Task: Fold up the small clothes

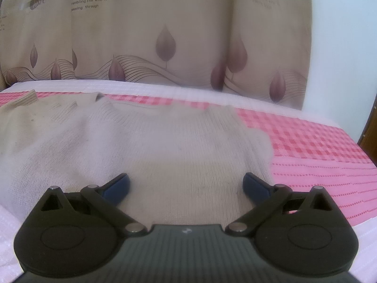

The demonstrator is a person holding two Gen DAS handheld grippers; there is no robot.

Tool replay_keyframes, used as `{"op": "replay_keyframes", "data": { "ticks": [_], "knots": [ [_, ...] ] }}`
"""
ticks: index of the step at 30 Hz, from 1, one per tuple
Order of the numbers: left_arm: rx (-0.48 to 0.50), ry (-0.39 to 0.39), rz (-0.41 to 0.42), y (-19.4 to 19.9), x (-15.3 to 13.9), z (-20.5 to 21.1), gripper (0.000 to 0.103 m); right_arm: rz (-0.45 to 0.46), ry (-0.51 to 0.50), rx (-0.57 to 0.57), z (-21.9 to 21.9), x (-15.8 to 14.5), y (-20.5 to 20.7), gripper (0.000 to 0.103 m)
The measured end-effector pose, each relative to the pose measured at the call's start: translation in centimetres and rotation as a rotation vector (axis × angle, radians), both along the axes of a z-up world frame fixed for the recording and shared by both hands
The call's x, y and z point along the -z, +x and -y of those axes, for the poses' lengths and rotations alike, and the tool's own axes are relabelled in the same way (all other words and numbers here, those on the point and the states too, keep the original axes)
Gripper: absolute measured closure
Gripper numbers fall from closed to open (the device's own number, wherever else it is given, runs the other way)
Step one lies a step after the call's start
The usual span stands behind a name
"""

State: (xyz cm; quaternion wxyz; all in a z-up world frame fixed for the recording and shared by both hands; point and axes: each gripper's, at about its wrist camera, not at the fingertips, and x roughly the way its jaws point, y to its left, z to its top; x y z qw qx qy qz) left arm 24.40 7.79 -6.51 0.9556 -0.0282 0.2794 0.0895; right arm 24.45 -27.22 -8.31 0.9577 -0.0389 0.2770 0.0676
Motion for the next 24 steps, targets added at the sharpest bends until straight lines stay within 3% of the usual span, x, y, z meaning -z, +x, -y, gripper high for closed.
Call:
{"op": "replay_keyframes", "data": {
  "ticks": [9, 24],
  "knots": [
    [0.015, -0.023, -0.013, 0.36, 0.12, -0.47, 0.000, 0.001, 0.000, -0.001, 0.01, 0.01, 0.01, 0.000],
    [0.020, 0.017, -0.014, 0.33, 0.18, -0.02, 0.000, 0.003, -0.006, 0.001, 0.02, 0.04, 0.05, 0.000]
  ]
}}
